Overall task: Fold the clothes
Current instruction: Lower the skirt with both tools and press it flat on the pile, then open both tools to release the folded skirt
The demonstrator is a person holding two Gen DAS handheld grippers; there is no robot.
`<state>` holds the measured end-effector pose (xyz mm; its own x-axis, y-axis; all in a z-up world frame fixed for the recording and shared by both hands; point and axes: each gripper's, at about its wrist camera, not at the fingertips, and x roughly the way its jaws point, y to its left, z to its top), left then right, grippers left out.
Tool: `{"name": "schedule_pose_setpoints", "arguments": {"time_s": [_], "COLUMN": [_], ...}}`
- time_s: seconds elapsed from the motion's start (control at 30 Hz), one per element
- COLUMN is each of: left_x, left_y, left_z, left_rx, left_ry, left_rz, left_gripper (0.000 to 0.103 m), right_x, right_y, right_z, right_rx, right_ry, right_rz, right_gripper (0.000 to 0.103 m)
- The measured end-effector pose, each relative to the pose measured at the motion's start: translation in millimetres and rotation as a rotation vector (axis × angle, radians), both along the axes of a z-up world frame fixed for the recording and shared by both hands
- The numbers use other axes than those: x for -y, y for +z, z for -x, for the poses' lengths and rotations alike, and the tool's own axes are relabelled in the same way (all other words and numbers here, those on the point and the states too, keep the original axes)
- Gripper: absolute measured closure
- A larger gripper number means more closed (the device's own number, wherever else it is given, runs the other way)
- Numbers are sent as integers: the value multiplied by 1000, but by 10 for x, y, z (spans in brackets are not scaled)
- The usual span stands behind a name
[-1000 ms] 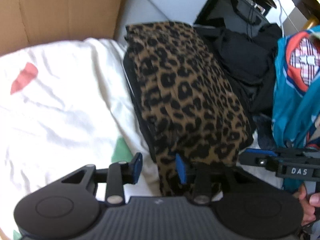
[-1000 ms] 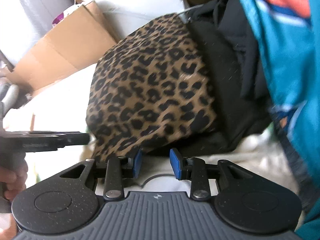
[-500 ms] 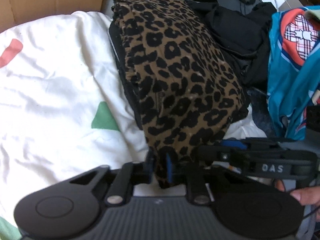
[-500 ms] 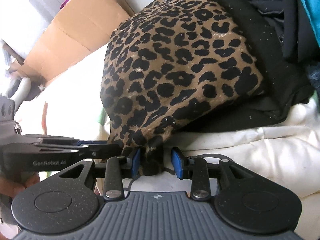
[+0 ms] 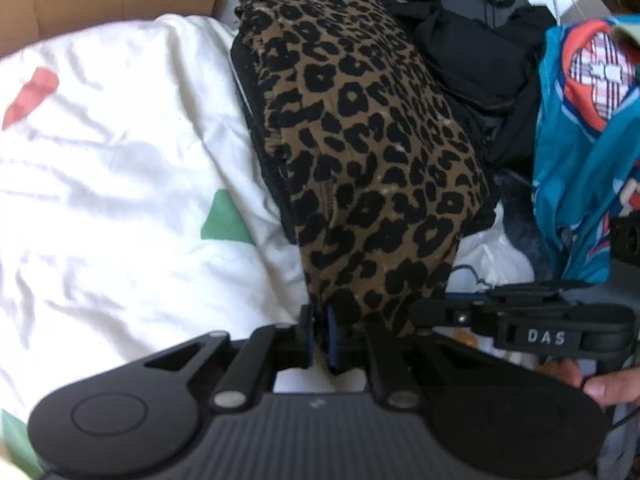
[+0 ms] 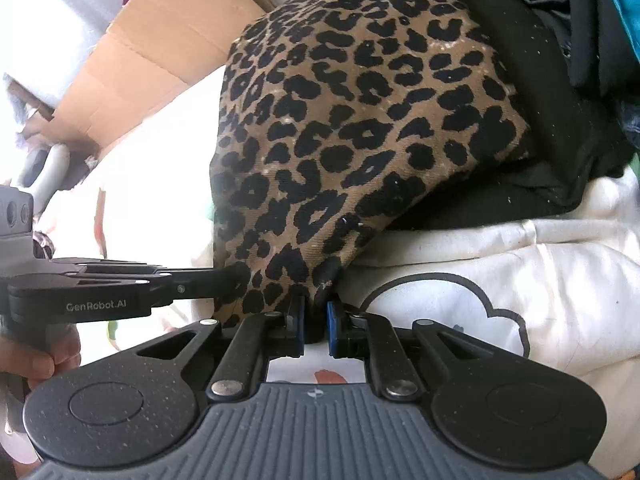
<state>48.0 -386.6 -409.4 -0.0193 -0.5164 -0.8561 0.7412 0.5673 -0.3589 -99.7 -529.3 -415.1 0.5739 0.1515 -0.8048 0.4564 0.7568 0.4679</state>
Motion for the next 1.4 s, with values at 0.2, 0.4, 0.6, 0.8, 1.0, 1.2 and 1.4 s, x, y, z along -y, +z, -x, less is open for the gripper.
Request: {"name": "schedule_pose_setpoints", "arguments": {"time_s": [0.2, 0.4, 0.6, 0.8, 1.0, 1.2, 1.4], "left_x": [-24, 123, 271, 293, 172, 181, 228], "left_y": [221, 338, 374, 242, 253, 152, 53], "left_z": [-100, -205, -262, -393, -451, -431, -447], "left_rx": [65, 86, 96, -9, -3, 18, 37], "left_ry": [39, 55, 56, 128, 173, 172, 154], "left_rz": [34, 113, 146, 153, 145, 112, 88], "left_gripper": [86, 62, 62, 93, 103, 103, 103], "right_x": [-18, -6, 117, 249, 427, 562, 614], "right_y": [69, 153, 253, 350, 454, 372, 137], "right_z": [55, 192, 306, 339, 389, 245, 146], "right_rx": [-21, -15, 8, 44, 100, 106, 39], "right_ry": [5, -15, -84, -180, -248, -248, -223], "right_rz": [1, 10, 68, 179, 245, 288, 345], "right_gripper": [90, 79, 77, 77, 77, 77, 75]}}
